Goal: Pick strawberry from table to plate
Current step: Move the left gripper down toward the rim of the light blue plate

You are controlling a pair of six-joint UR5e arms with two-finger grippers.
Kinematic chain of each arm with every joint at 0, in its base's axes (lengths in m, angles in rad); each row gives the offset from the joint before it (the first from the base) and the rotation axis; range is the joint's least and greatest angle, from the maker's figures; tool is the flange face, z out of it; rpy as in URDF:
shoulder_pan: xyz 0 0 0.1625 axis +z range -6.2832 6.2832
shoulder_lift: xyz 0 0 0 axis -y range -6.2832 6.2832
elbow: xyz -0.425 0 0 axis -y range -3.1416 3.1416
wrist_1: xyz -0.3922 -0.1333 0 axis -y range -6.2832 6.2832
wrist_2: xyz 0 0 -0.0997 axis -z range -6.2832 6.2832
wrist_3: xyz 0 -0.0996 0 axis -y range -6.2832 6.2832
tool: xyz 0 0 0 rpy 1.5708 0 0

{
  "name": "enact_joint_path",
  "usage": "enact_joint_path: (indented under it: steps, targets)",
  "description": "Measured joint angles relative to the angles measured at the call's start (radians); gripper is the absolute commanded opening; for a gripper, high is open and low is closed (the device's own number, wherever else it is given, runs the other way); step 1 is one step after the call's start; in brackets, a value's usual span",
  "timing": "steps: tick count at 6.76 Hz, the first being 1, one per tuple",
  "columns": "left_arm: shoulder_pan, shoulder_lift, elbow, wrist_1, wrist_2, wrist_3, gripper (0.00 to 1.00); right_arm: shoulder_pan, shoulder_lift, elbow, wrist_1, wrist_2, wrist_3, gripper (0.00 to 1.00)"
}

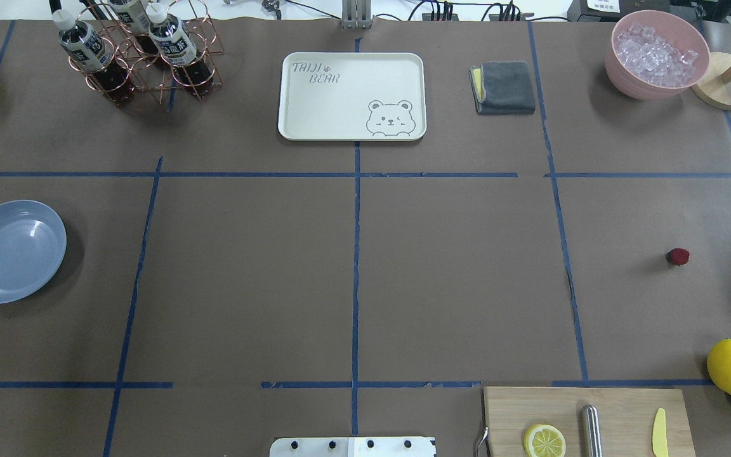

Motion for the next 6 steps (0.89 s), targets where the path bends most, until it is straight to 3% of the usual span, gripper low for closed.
enact_joint_path:
  steps: [3,6]
  targets:
    - [0.118,0.057,0.007,-0.226,-0.001,-0.254,1.0,0.0,-0.006,0.017,-0.003,0.003,0.003,1.0]
    - [0.243,0.109,0.083,-0.524,0.001,-0.494,1.0,-0.021,-0.001,0.028,0.006,0.004,0.072,1.0]
